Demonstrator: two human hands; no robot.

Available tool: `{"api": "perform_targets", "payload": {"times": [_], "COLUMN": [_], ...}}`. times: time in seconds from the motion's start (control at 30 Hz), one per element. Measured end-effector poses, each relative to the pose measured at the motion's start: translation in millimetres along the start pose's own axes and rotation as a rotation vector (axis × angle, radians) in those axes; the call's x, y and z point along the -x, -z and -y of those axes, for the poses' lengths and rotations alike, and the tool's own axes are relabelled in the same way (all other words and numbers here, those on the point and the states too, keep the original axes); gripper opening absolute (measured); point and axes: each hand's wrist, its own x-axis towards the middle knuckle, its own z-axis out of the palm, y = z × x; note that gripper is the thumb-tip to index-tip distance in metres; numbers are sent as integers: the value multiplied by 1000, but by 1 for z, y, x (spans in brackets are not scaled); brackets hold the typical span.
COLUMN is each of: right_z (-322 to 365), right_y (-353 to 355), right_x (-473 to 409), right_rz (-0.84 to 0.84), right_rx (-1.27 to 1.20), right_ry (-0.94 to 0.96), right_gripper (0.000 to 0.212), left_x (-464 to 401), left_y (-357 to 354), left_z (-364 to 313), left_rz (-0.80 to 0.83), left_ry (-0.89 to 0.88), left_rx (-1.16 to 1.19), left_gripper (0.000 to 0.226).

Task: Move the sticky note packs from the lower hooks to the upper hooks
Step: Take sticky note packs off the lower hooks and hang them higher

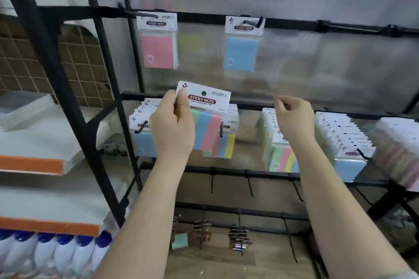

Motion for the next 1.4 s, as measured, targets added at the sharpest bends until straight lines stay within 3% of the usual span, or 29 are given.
{"api": "perform_targets", "payload": {"times": [0.1, 0.2, 0.33, 0.67, 1.0, 1.1, 1.27, 1.4], "right_z": [-25, -49, -71, -91, -104, -106, -115, -118], "right_y": [25, 44, 61, 57, 42, 38, 43, 52], "right_x": [2, 7, 17, 33, 39, 39, 34, 30], "right_rz": [63, 98, 112, 184, 29, 86, 182, 286], "right_rx": [64, 81, 89, 8, -124, -168, -269, -232], "right_ry": [-12, -103, -216, -354, -415, -398, -375, -285], "right_gripper": [40, 26, 33, 31, 15, 13, 28, 23], "left_x": [18, 29, 32, 23, 20, 22, 27, 26], "left_y": [-23, -42, -61, -92, -98, -102, -120, -140], "left_z": [-23, -39, -55, -65, -63, -68, -92, -116], "left_rz": [27, 64, 105, 201, 273, 279, 216, 205], "left_ry": [-13, 18, 48, -32, -56, -51, -70, -102], "left_rx": [30, 69, 121, 176, 175, 196, 226, 275], "left_gripper": [44, 44, 43, 39, 42, 39, 43, 44]}}
